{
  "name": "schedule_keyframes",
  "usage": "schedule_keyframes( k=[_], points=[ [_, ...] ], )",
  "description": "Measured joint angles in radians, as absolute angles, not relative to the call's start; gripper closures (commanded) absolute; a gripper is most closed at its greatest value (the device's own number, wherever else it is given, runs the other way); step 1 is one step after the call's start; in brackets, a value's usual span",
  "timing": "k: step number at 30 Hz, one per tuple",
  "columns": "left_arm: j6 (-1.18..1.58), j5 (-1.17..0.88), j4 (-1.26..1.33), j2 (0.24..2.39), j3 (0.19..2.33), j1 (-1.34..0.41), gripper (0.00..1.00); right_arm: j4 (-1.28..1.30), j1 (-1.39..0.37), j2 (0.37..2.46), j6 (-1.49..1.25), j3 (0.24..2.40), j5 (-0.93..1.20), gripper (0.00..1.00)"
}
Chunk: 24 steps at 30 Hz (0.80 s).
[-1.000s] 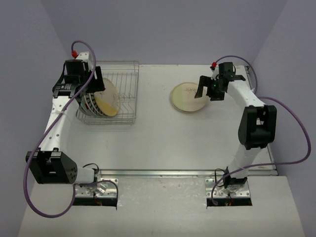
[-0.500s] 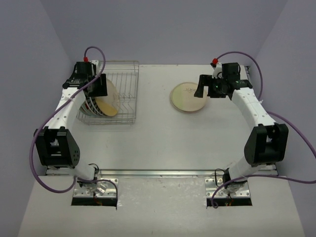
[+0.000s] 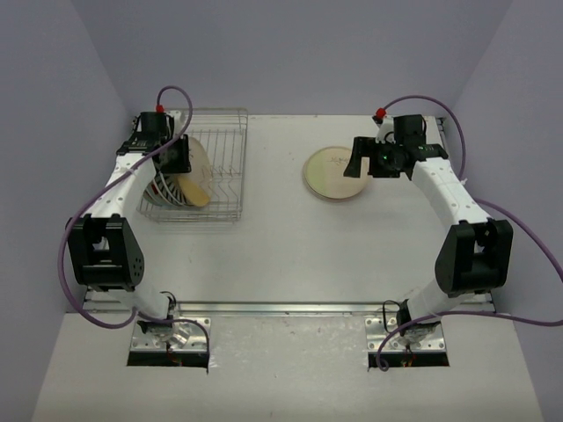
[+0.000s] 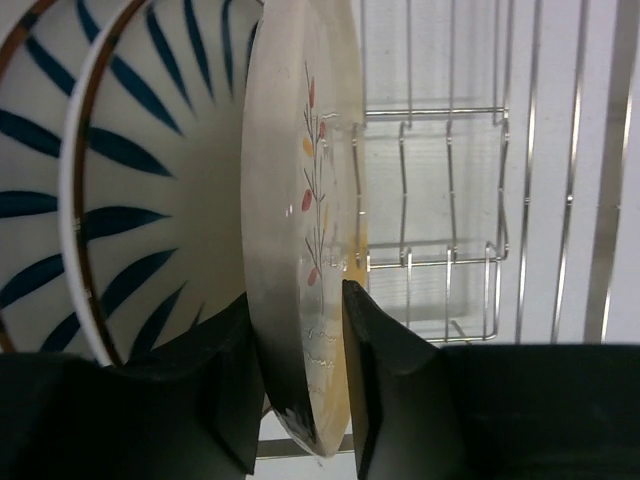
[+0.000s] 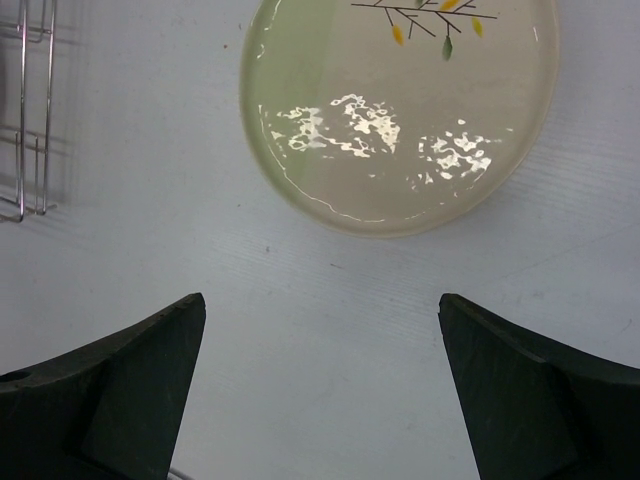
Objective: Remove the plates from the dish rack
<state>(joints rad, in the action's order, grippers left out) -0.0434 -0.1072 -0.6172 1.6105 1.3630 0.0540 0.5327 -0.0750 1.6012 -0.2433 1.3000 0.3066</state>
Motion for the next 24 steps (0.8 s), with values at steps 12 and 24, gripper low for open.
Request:
schedule_keyframes(
  k=[12,24],
  points=[
    [-0.031,-0.144,-0.659,1.626,1.401,0.056,1.00,0.533,-0.075,1.582,-0.249,1.289,0.346,0.01],
    [0.000,-0.245,-0.759,1.586,1.689,0.060,1.00,0.493,-0.074,1.506,-0.274,1.254,0.463,0.03]
  ],
)
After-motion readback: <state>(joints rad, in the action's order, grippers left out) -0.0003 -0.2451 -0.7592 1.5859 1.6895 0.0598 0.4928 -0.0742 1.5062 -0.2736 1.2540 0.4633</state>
